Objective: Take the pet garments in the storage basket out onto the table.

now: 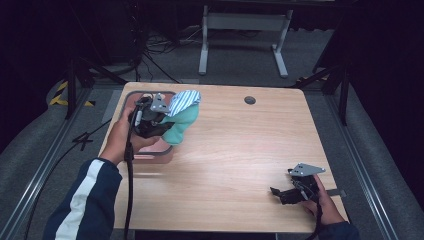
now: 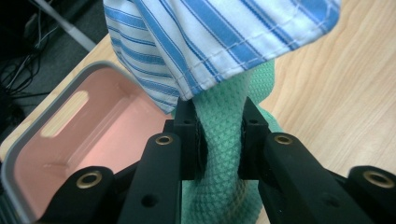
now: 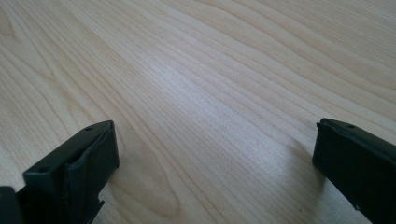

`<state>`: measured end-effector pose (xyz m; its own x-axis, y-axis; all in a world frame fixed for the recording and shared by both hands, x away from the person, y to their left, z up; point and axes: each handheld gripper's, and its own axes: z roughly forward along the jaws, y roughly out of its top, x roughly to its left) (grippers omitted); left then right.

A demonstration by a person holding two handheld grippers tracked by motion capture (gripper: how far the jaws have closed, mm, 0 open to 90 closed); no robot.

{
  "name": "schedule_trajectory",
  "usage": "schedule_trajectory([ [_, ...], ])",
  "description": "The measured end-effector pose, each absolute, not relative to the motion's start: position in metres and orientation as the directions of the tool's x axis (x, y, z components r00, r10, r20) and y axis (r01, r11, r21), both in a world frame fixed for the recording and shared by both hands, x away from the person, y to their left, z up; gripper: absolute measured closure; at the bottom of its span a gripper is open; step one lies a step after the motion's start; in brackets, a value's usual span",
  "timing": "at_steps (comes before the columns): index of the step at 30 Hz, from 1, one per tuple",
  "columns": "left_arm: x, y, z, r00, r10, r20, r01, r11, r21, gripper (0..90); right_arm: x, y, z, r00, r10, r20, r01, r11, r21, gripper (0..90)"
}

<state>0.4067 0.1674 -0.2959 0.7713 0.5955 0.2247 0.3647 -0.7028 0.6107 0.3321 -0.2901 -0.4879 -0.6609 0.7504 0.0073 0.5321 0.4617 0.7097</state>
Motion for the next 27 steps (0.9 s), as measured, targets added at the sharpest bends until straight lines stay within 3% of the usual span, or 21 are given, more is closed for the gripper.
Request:
schedule_trajectory([
  [15, 0.413, 0.108, -0.313, 0.847, 0.482, 0.223, 0.301, -0.782, 0.546, 75.1, 0.332, -0.29, -0.488, -0.66, 0.751, 0.01, 0.534, 0.46, 0.709, 0.6],
  [27, 0.427, 0.075, -0.344, 0.878, 0.448, 0.17, 0.319, -0.811, 0.491, 75.0, 0.332, -0.29, -0.488, -0.662, 0.75, 0.005, 0.53, 0.463, 0.711, 0.6],
])
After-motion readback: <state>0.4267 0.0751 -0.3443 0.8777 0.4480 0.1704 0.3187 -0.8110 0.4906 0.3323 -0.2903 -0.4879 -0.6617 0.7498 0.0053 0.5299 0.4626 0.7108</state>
